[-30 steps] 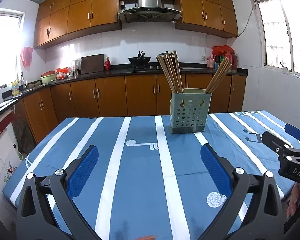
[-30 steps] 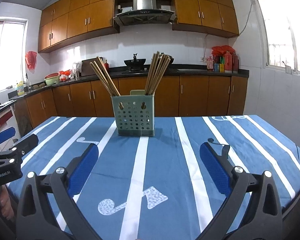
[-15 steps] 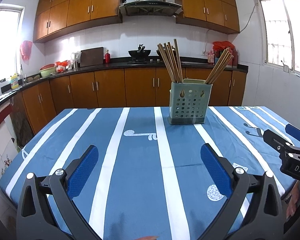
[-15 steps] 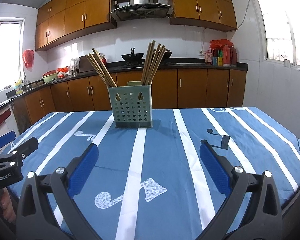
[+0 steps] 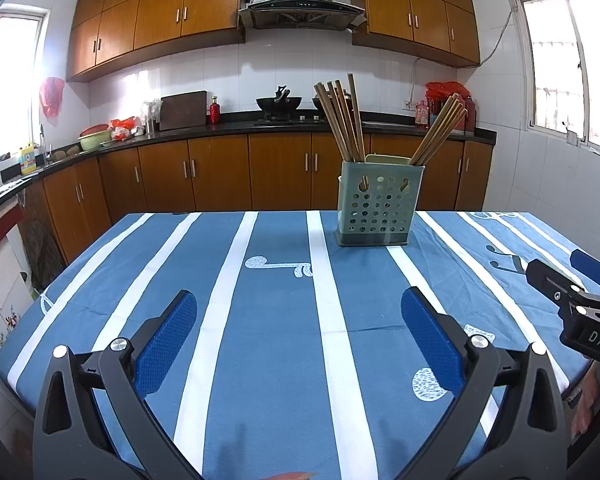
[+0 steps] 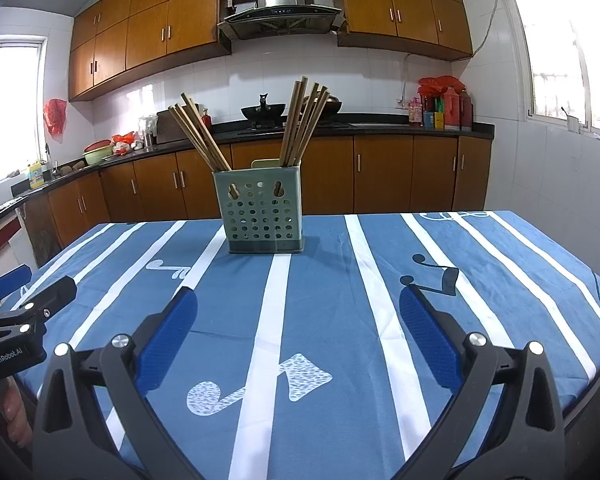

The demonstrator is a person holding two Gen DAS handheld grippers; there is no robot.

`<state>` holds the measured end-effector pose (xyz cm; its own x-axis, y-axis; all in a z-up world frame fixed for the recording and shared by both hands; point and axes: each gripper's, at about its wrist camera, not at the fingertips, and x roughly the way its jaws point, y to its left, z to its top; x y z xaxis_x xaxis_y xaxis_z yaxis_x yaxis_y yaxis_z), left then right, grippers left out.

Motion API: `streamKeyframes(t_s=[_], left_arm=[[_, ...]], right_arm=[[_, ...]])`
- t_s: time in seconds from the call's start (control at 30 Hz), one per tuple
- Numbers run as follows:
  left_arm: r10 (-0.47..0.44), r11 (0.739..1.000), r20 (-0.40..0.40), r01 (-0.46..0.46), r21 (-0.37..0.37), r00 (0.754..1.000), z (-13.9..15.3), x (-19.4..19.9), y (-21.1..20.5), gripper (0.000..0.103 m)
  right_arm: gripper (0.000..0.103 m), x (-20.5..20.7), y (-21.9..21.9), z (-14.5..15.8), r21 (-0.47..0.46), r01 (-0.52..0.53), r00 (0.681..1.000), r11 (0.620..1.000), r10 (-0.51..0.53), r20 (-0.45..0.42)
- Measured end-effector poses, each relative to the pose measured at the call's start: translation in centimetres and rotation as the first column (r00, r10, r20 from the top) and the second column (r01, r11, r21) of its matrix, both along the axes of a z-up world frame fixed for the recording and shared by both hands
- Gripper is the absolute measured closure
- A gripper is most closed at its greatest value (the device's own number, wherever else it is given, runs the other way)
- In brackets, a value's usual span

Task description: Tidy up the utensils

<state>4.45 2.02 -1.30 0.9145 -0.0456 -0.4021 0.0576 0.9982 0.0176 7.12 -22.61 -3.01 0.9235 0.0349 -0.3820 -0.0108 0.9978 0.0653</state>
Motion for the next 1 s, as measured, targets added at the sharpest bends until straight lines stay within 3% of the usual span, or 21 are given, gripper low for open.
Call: streamKeyframes(t_s=[1.0], left_arm=[[0.001, 1.0, 0.0, -0.001, 0.0, 1.0, -0.05, 0.03, -0.17, 0.002]], right_arm=[[0.004, 0.13, -0.07, -0.16, 0.004, 0.003, 1.0, 1.0, -0.003, -0.003]])
